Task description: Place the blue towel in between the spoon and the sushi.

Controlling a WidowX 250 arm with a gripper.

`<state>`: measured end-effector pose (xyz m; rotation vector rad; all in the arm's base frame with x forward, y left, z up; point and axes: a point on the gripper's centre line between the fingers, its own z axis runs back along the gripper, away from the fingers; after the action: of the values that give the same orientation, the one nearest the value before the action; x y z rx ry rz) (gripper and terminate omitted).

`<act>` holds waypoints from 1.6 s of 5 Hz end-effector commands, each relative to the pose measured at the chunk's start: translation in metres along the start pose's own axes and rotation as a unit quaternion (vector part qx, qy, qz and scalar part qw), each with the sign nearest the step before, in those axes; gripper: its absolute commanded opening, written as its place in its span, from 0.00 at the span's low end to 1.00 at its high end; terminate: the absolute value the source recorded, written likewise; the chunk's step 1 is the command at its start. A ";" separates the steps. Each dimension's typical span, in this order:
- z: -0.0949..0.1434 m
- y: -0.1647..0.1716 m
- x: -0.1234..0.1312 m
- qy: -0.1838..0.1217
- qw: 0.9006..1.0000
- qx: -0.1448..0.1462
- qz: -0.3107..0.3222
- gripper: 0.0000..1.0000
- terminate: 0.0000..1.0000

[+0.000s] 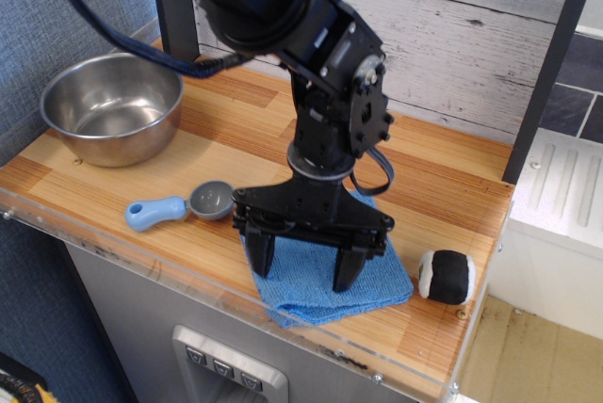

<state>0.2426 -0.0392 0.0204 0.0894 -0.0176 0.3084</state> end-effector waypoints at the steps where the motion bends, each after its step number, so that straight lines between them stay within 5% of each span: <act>1: 0.015 -0.002 0.006 -0.023 1.000 -0.016 0.006 1.00 0.00; 6: 0.108 0.001 0.008 -0.120 0.990 -0.046 0.064 1.00 0.00; 8: 0.108 0.001 0.008 -0.120 0.990 -0.046 0.064 1.00 0.00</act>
<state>0.2460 -0.0431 0.1160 0.0531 -0.2360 0.4249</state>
